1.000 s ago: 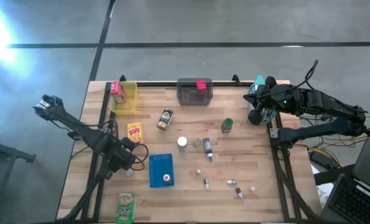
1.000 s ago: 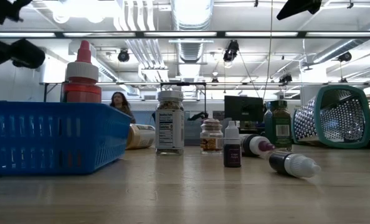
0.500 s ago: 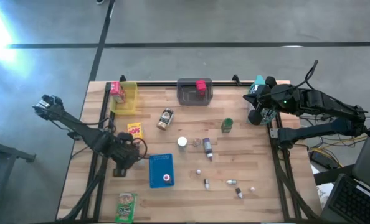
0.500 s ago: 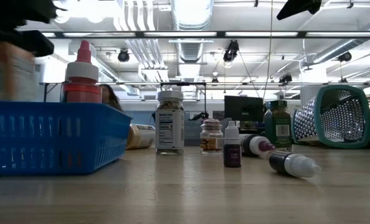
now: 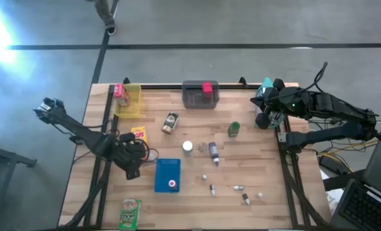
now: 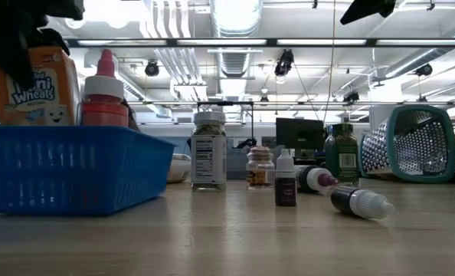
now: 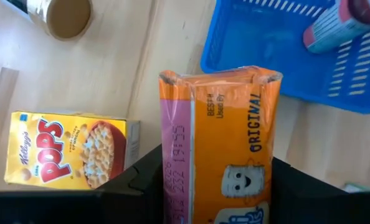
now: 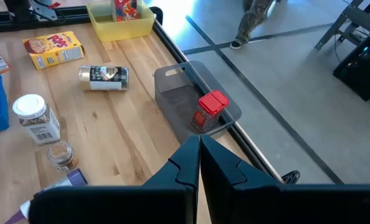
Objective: Pick & Place Kitchen Items
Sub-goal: Put the orange cereal box into the yellow bin
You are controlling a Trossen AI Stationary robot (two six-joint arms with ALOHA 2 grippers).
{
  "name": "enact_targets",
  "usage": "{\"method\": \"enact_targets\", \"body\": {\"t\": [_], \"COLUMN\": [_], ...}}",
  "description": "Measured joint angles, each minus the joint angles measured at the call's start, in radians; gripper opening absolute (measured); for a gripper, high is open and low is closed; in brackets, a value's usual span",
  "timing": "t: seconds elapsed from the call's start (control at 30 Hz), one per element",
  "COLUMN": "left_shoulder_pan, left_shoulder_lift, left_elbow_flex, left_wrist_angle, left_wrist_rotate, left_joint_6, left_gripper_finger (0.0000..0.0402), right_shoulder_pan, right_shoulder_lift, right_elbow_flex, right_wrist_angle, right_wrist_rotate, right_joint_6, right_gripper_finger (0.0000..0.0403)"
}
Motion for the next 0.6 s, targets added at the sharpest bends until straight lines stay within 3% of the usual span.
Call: {"method": "enact_targets", "body": {"t": [0.2, 0.6], "left_shoulder_pan": [0.000, 0.001], "left_shoulder_lift": [0.000, -0.003], "left_elbow_flex": [0.046, 0.115], "left_wrist_angle": [-0.008, -0.048], "left_wrist_rotate": [-0.001, -0.021], "left_joint_6": [-0.060, -0.036], "left_gripper_finger": [0.0177, 0.0177], "right_shoulder_pan": [0.000, 0.000], "right_shoulder_lift": [0.000, 0.000], "right_elbow_flex": [0.000, 0.000], "right_wrist_angle": [0.000, 0.000], "right_wrist_rotate": [0.000, 0.000], "right_joint_6": [0.000, 0.001], "right_gripper_finger": [0.0008, 0.0008]}}
